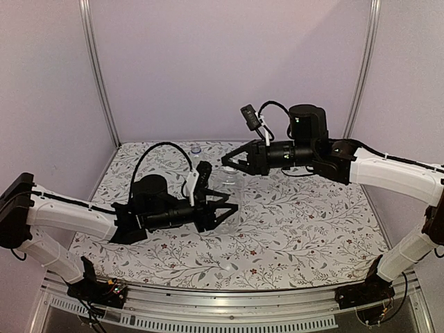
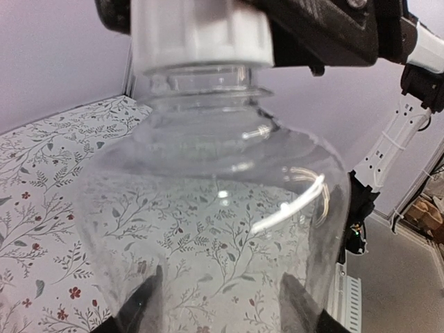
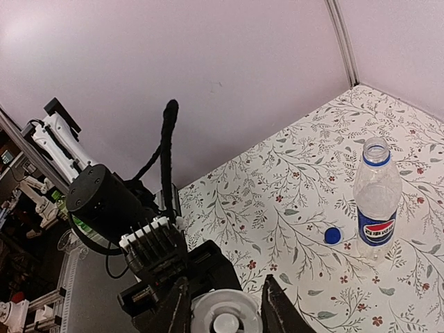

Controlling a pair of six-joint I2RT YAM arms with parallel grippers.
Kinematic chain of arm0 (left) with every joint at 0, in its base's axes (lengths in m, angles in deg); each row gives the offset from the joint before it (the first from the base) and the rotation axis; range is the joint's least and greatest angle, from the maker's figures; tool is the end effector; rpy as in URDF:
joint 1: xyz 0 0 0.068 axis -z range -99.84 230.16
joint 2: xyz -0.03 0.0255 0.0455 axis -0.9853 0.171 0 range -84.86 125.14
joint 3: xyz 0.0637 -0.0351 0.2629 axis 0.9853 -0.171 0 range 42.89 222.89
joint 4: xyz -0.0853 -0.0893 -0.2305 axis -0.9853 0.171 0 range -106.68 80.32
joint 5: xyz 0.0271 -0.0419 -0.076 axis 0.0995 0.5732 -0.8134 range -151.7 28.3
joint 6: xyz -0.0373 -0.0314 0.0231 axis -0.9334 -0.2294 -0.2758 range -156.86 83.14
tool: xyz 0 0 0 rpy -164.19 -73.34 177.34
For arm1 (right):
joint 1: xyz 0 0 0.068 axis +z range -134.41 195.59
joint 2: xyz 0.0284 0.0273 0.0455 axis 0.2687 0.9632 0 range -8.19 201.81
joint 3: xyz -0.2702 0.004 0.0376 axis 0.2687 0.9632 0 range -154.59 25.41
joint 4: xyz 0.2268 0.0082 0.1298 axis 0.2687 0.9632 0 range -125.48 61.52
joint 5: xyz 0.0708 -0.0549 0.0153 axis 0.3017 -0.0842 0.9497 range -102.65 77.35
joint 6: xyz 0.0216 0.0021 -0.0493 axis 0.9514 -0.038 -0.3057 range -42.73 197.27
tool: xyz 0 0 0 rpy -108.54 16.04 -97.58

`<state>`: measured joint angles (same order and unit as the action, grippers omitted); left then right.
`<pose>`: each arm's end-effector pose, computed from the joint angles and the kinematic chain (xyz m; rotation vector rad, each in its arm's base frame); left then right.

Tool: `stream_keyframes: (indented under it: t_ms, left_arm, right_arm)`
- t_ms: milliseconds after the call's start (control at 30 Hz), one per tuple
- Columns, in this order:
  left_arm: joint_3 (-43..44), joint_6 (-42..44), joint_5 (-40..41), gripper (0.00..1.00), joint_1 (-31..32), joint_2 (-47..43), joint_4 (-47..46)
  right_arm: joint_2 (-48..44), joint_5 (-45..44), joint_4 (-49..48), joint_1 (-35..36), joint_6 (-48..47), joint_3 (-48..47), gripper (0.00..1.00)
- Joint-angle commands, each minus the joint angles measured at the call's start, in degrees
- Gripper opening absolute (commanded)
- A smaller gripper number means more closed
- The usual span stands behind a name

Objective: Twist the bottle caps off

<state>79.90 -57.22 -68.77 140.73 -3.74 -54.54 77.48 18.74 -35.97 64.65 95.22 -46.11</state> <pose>0.1464 -0.2684 0.2349 0.7186 1.6702 -1.1416 0.2176 0.2794 0.3504 -0.9300 1.7485 1.2923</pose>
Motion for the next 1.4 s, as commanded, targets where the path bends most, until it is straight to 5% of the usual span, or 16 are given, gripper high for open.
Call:
stream_keyframes:
  t_ms: [0,200,767,900,1100,1233,1367]
  left_arm:
    - [-0.4,0.0,0.1,0.38,0.2,-1.5,-2.6]
    - [-1.5,0.6,-1.9,0.36,0.2,-2.5,-4.7]
    - [-4.7,-3.8,-31.3,0.32,-0.7,-0.1,-24.1]
    - [-5.1,-7.5,-34.7,0.31,-1.0,2.1,-30.7]
    - [-4.3,-6.6,-33.4,0.28,-1.0,2.0,-27.8]
    - [-4.1,-3.9,-27.9,0.28,-1.0,-0.7,-22.1]
    - [-3.1,-1.3,-17.3,0.29,-1.0,-3.6,-12.7]
  right_arm:
    - [0.5,0.9,-1.6,0.2,0.1,1.2,0.28]
    - [0.8,3.4,-3.0,0.2,0.2,1.6,0.01]
    - [3.8,32.2,-5.4,-0.7,-13.4,-0.1,0.0]
    - [5.9,39.1,-6.7,-0.8,-13.9,-1.6,0.0]
    - [7.7,40.3,-6.3,-1.3,-14.1,-3.5,0.0]
    - [6.5,33.3,-3.6,-2.1,-12.7,-3.7,0.14]
    - [4.2,23.9,1.6,-2.4,-11.2,-4.7,0.5]
